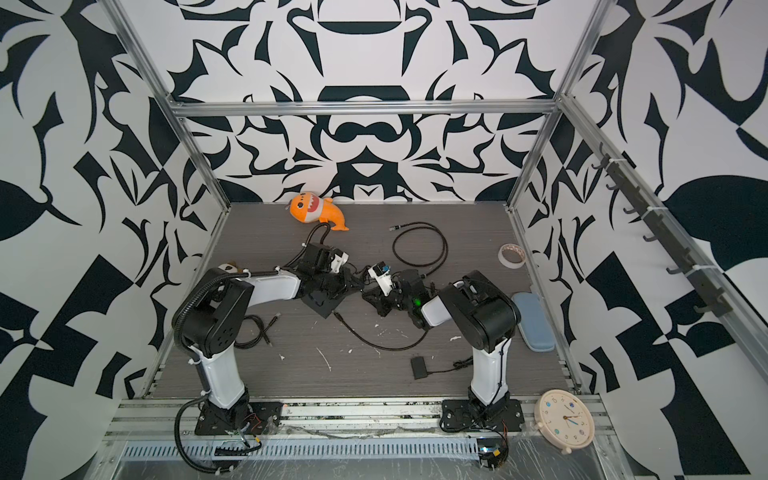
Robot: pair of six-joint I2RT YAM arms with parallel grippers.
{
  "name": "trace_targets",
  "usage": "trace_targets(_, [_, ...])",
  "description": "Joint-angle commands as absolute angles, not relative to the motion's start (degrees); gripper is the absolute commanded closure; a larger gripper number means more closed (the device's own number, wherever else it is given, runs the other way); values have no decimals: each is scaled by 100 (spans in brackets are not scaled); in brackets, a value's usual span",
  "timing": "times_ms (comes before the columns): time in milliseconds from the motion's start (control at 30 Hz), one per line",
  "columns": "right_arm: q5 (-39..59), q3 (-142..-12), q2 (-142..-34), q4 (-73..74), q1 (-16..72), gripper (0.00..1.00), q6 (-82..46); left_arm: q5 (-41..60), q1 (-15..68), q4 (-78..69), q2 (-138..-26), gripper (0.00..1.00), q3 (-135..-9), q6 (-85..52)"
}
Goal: Insert the plug into the switch port
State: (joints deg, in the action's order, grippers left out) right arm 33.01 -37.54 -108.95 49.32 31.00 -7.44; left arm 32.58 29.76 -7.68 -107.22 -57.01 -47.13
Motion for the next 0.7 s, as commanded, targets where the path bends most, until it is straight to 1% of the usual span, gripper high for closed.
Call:
trace_targets(0, [3287, -3875, -10811, 5078, 3129, 88, -743, 3305, 2989, -712, -10667, 89, -5817, -4772])
trace_targets(200, [3243, -3898, -10819, 5082, 3123, 93, -817, 3297, 2989, -706, -10659, 89, -5823, -4801])
trace_targets(233, [3236, -3911, -10819, 5056, 3126, 93, -809, 3256, 2986, -668, -10648, 86, -5820, -4793])
trace_targets(300, [3228, -3928, -10785, 4903, 3124, 93, -778, 3130, 2941, -496, -10556, 76, -5848, -4705])
trace_targets(433, [3162, -4055, -10665, 4198, 3134, 93, -489, 2672, 2662, 398, -10134, 57, -6146, -4141])
trace_targets(467, [3128, -4087, -10638, 4028, 3137, 93, -411, 2623, 2558, 585, -10037, 54, -6222, -4001])
trace_targets(600, [2922, -4413, -10550, 3091, 3196, 93, -61, 2077, 1993, 1322, -9745, 48, -6424, -3333])
trace_targets(667, [2774, -4561, -10546, 2754, 3288, 93, 109, 1888, 1694, 1446, -9756, 48, -6440, -3120])
